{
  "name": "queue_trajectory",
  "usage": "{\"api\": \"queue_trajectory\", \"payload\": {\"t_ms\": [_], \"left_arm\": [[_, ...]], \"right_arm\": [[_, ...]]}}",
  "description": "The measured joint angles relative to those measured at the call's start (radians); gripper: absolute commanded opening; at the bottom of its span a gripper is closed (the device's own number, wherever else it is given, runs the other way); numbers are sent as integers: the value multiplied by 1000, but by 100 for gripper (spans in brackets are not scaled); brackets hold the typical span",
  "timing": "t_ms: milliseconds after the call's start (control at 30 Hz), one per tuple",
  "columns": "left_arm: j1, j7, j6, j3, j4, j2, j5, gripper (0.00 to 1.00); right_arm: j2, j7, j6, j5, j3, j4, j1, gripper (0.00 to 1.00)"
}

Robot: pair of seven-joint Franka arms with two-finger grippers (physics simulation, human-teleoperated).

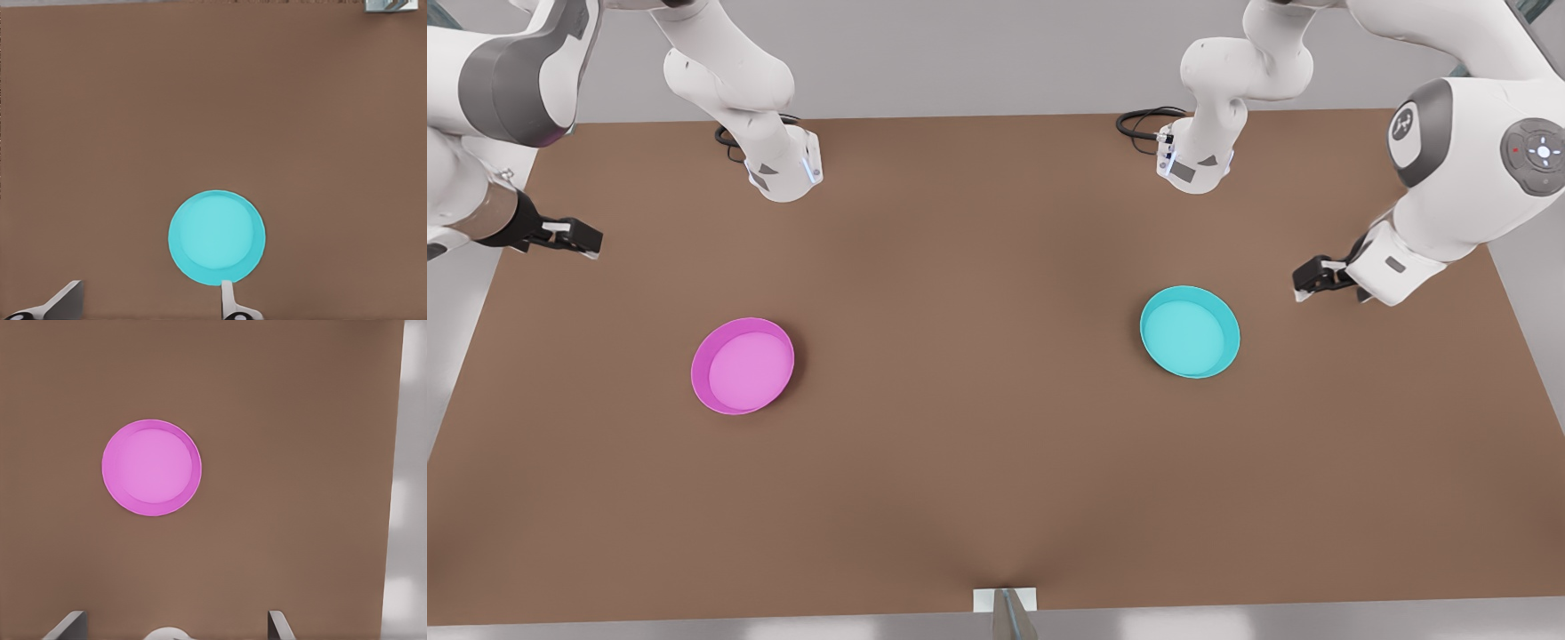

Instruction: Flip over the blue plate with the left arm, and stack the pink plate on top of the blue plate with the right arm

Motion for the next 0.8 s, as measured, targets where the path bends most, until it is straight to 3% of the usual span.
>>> {"api": "queue_trajectory", "payload": {"t_ms": [100, 300, 500, 800], "left_arm": [[-22, 2, 12, 43, -83, 15, 0, 100], [34, 85, 287, 191, -565, 117, -241, 100], [33, 314, 481, 243, -689, 210, -436, 100], [30, 669, 578, 260, -703, 338, -582, 100]], "right_arm": [[1, 0, 2, -2, 0, 0, 3, 100], [5, 0, 5, -3, -8, -6, 10, 100], [18, 2, 5, -3, -12, -6, 7, 100], [14, 4, 4, -8, -12, -6, 11, 100]]}}
